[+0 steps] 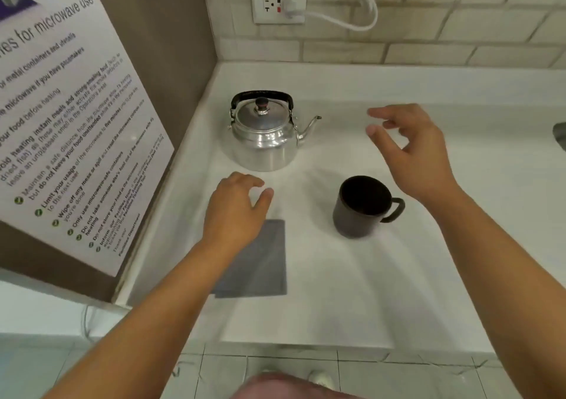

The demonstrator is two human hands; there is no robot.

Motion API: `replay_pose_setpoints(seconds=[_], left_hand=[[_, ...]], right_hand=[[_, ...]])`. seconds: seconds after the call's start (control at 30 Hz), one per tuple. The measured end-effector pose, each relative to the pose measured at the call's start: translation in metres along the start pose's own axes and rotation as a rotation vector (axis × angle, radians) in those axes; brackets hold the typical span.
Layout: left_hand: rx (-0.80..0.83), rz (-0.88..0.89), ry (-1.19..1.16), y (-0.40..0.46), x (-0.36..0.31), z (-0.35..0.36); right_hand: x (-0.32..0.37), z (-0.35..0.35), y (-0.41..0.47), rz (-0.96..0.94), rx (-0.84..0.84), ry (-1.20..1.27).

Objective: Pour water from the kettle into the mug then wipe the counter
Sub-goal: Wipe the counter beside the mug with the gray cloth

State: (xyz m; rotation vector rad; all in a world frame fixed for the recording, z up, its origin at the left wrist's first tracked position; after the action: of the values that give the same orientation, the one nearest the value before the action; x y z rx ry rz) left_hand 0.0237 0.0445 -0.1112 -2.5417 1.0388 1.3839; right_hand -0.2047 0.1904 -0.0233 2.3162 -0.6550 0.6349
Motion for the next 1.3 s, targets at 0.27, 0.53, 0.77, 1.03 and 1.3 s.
replay_pose_setpoints(seconds=[0.27, 0.53, 0.77, 1.03, 1.3], left_hand=[[0.322, -0.058, 0.415, -0.100, 0.048, 0.065], [0.395, -0.166, 0.532, 0.014, 0.030, 0.139], [0.333, -0.068, 0.516, -0.009, 0.049, 0.097], [0.328, -0.087, 0.487, -0.129, 0.008, 0.106], [0.683, 0.173, 0.235, -0.160, -0.108, 0.234]], right_hand=[[-0.121, 0.008, -0.152, 0.268, 0.265, -0.370], [-0.134, 0.041, -0.182, 0.161, 0.514, -0.589], [-0.136, 0.042, -0.182, 0.158, 0.515, -0.597], [-0.137, 0.040, -0.179, 0.159, 0.541, -0.516], [-0.126, -0.031, -0.176, 0.342, 0.218, -0.046]])
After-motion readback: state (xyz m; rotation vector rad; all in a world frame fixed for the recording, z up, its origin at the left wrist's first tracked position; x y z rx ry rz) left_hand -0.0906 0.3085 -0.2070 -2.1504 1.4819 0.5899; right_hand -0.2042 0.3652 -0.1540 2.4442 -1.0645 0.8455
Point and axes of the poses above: each hand's wrist, its own y-axis towards the middle knuckle, its own z-axis out of the palm, x = y × z, the point moved 9 cm from there along y, towards the middle knuckle, and after that the axes turned 12 degrees about -y, right-handed, at the moved point
